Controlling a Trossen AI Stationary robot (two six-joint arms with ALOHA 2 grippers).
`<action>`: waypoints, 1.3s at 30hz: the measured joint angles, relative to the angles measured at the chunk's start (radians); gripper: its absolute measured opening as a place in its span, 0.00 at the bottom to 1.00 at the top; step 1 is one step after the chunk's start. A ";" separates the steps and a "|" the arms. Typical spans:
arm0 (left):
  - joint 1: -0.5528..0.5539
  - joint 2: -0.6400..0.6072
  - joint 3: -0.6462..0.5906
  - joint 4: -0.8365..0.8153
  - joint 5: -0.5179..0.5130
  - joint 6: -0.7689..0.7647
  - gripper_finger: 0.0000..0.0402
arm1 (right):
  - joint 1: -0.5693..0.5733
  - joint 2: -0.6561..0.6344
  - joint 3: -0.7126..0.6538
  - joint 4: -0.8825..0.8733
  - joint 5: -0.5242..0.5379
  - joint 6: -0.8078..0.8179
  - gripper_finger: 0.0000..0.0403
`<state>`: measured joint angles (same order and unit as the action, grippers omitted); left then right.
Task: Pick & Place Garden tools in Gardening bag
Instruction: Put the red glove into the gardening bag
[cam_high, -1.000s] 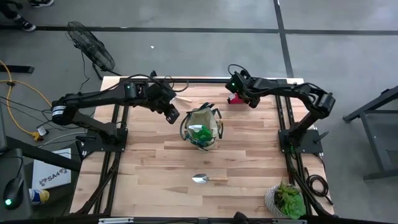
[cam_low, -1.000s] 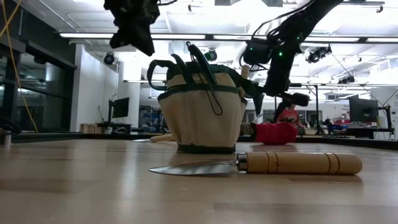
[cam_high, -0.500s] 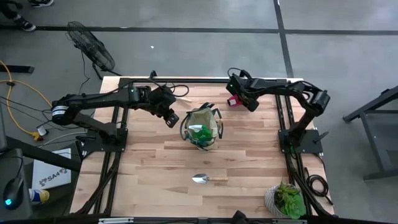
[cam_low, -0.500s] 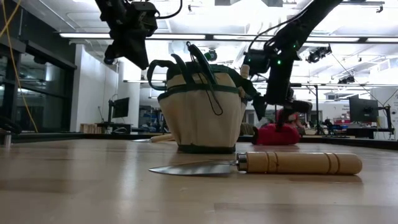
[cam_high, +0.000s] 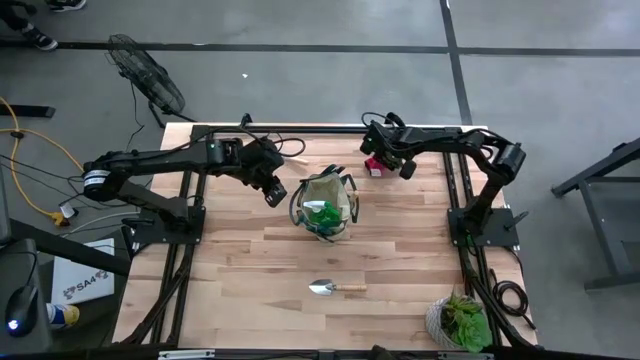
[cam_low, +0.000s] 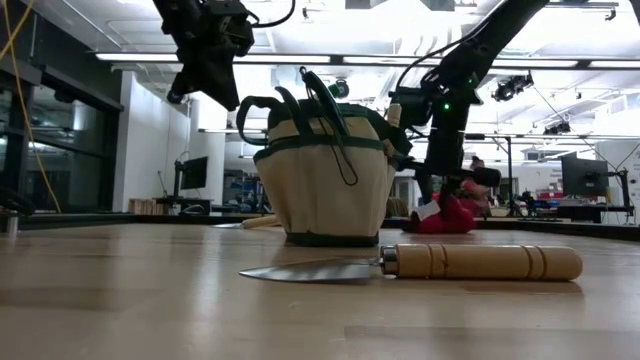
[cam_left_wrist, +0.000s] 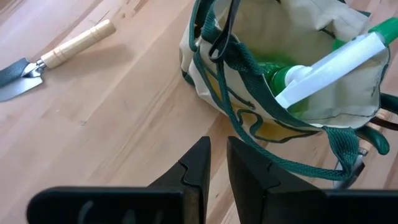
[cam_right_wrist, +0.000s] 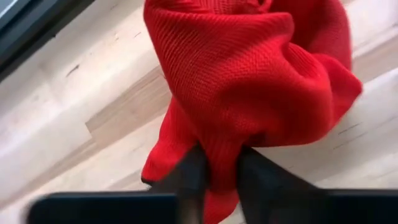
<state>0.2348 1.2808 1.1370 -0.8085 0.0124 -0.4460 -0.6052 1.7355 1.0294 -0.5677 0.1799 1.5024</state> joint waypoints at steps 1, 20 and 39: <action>0.000 0.000 0.000 0.000 0.000 0.004 0.13 | 0.003 0.000 0.000 0.000 0.000 -0.019 0.07; 0.000 -0.053 0.000 -0.010 0.049 0.066 0.13 | 0.202 -0.353 0.000 0.093 0.283 -0.438 0.02; 0.000 -0.056 0.000 -0.002 0.060 0.075 0.13 | 0.649 -0.388 0.000 0.482 0.653 -1.004 0.02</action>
<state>0.2352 1.2251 1.1370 -0.8101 0.0719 -0.3710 0.0441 1.3474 1.0290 -0.0854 0.8330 0.4985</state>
